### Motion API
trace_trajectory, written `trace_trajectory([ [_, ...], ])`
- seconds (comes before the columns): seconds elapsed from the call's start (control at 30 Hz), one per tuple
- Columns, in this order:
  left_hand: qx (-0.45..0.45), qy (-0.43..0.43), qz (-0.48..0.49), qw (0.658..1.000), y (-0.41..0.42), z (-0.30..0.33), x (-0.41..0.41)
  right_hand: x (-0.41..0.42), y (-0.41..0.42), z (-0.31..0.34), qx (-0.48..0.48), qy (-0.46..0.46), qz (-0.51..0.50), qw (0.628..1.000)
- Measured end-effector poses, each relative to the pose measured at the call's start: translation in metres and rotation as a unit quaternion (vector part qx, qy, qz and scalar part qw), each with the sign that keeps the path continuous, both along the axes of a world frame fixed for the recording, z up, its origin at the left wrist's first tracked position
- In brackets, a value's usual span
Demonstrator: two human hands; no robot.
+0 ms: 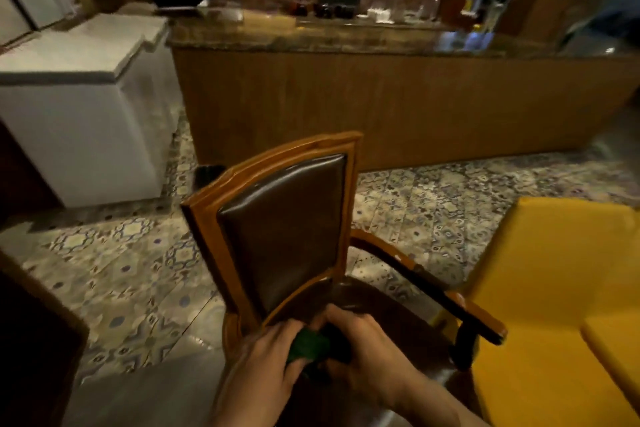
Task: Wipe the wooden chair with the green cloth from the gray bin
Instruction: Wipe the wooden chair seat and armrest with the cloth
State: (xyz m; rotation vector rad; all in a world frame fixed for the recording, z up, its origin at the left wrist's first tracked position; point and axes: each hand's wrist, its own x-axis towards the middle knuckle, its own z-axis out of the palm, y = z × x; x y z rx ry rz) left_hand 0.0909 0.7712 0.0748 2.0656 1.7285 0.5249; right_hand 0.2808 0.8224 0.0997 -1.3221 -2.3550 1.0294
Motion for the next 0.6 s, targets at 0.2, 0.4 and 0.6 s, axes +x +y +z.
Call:
trace_trajectory([
  [0.2, 0.054, 0.073, -0.116, 0.989, 0.137, 0.031, 0.120, 0.118, 0.071, 0.007, 0.085, 0.037, -0.175, 0.980],
  [0.4, 0.067, 0.100, -0.111, 0.987, 0.161, 0.030, 0.133, 0.123, 0.088, 0.012, 0.151, 0.017, -0.190, 0.970],
  [0.6, 0.074, 0.113, -0.149, 0.980, 0.214, 0.009, 0.175, 0.163, 0.125, -0.017, 0.148, 0.007, -0.227, 0.963],
])
